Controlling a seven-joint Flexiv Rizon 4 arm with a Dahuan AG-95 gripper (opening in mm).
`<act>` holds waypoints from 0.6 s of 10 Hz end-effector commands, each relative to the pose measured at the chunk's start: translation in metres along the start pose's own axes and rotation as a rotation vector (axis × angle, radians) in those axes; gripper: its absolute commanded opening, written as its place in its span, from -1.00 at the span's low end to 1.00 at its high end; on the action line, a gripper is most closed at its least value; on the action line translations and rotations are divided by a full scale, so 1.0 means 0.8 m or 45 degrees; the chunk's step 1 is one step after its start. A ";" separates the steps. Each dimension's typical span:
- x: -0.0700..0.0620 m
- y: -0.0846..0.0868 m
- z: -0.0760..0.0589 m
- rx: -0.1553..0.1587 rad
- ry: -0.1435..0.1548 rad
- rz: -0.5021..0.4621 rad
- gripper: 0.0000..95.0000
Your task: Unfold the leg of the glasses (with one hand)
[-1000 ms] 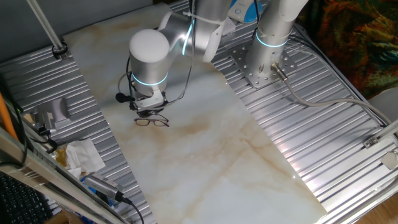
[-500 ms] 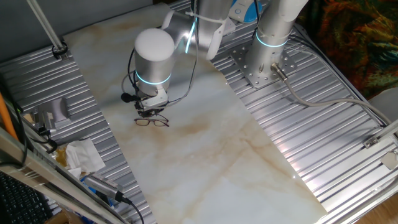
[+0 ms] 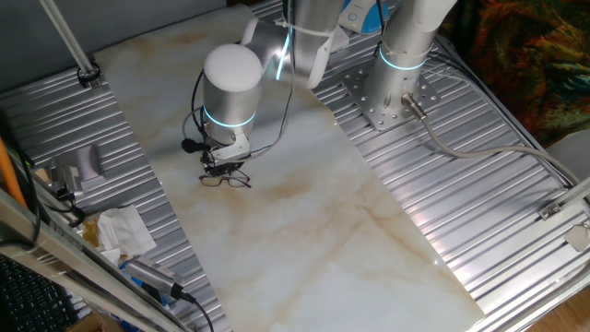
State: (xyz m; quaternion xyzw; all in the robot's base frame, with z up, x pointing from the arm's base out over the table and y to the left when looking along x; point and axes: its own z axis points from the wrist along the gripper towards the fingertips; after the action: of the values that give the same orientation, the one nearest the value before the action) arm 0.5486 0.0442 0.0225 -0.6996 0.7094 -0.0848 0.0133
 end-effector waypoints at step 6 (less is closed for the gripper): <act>-0.005 -0.010 -0.008 0.007 0.011 -0.035 -0.60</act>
State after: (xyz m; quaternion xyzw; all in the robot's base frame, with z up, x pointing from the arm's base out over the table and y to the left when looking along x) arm 0.5556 0.0490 0.0288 -0.7094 0.6992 -0.0881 0.0100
